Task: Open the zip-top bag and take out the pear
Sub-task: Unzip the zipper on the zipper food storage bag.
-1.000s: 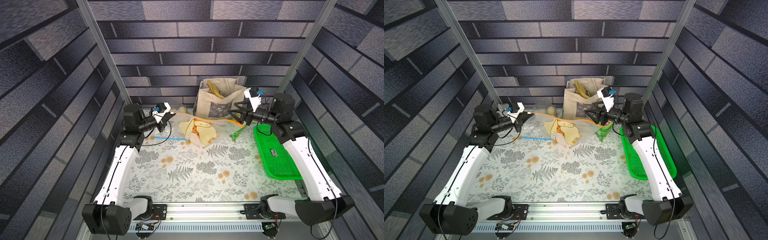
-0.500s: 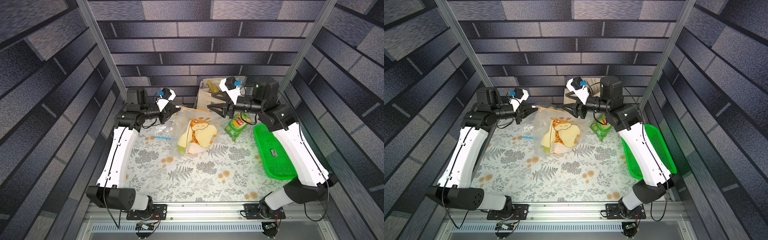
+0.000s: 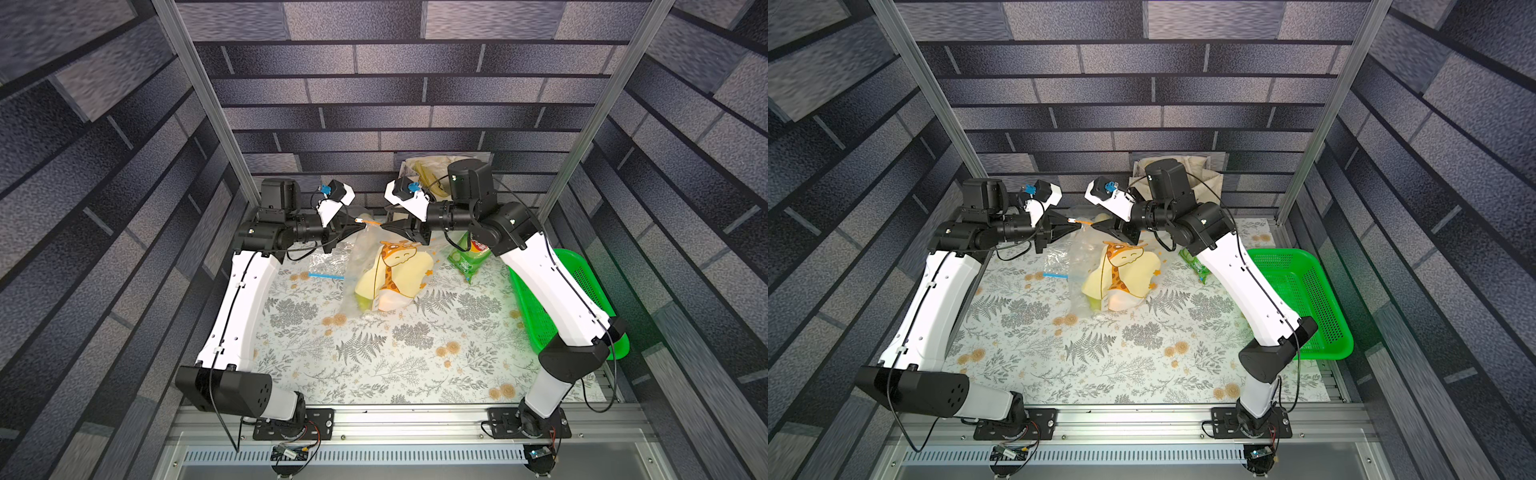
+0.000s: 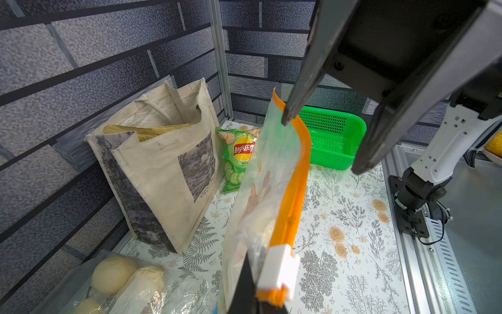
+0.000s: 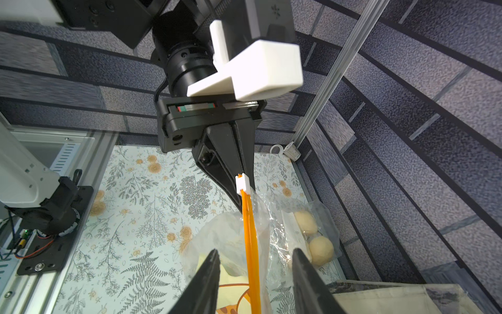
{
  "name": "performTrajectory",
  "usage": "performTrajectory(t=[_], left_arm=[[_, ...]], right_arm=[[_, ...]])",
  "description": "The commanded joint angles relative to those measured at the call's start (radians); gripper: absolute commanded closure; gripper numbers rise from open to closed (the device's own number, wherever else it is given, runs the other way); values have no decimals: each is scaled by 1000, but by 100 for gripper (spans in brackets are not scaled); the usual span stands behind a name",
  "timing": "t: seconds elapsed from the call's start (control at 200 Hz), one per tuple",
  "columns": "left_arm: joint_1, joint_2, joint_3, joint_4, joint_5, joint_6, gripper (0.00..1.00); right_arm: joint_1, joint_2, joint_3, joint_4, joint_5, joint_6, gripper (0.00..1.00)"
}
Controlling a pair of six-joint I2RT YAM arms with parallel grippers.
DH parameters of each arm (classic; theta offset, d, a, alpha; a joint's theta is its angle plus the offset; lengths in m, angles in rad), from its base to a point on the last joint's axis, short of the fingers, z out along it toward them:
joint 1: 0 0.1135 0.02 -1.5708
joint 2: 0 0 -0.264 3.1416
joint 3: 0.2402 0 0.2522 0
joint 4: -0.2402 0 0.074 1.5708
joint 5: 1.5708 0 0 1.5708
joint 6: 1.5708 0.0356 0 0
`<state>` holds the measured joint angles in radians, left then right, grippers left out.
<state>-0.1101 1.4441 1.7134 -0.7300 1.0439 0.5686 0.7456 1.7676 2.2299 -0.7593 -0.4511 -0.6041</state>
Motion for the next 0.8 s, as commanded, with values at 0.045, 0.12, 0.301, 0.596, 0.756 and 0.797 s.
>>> performTrajectory(t=[0.045, 0.12, 0.301, 0.596, 0.756, 0.797], left_arm=[[-3, -42, -20, -11, 19, -19, 100], [-2, -48, -31, -3, 17, -21, 100], [0, -63, -57, 18, 15, -30, 100], [3, -79, -73, 37, 26, -39, 100], [3, -83, -80, 44, 33, -43, 100], [3, -84, -81, 46, 31, -42, 100]], right_arm=[[31, 29, 12, 43, 42, -98, 57], [41, 37, 11, 61, 50, -110, 57], [63, 52, 11, 93, 68, -124, 67], [102, 79, 27, 104, 79, -138, 68], [120, 94, 34, 101, 101, -138, 70], [122, 95, 34, 105, 105, -138, 71]])
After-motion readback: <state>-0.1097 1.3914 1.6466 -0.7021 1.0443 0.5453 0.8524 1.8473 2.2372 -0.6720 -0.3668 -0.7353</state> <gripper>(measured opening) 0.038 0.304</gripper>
